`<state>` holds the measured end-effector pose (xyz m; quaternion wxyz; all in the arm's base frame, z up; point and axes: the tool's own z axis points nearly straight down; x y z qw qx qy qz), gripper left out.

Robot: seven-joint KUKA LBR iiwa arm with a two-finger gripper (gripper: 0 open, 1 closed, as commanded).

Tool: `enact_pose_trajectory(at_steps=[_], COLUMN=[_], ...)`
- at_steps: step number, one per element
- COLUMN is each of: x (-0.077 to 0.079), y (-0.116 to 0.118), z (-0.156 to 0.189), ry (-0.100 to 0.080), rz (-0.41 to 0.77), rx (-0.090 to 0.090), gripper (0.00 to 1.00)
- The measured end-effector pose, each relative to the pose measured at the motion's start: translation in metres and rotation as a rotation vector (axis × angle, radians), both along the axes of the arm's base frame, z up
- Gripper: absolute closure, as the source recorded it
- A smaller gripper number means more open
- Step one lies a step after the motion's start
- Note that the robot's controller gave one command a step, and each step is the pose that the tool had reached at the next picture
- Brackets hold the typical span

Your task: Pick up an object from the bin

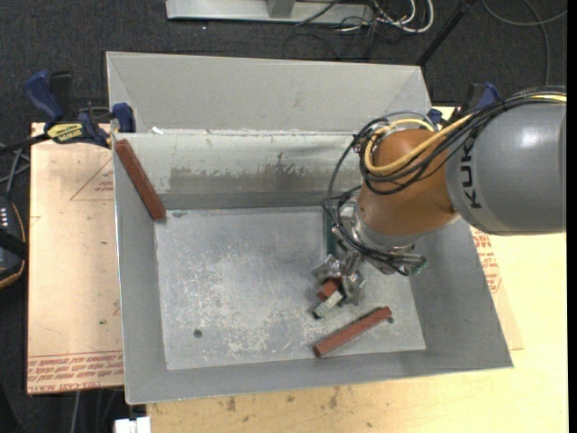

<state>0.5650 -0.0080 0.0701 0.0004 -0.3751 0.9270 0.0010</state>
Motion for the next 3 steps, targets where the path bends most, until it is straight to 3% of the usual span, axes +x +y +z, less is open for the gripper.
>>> enact_pose_trajectory(at_steps=[1,2,3], x=[-0.005,-0.005,-0.013], y=[-0.008,-0.008,-0.016], z=[0.086,0.086,0.128], ry=[-0.002,-0.001,0.002], rz=[0.021,0.021,0.02], rx=[0.0,0.0,0.0], gripper=[1.0,1.0,1.0])
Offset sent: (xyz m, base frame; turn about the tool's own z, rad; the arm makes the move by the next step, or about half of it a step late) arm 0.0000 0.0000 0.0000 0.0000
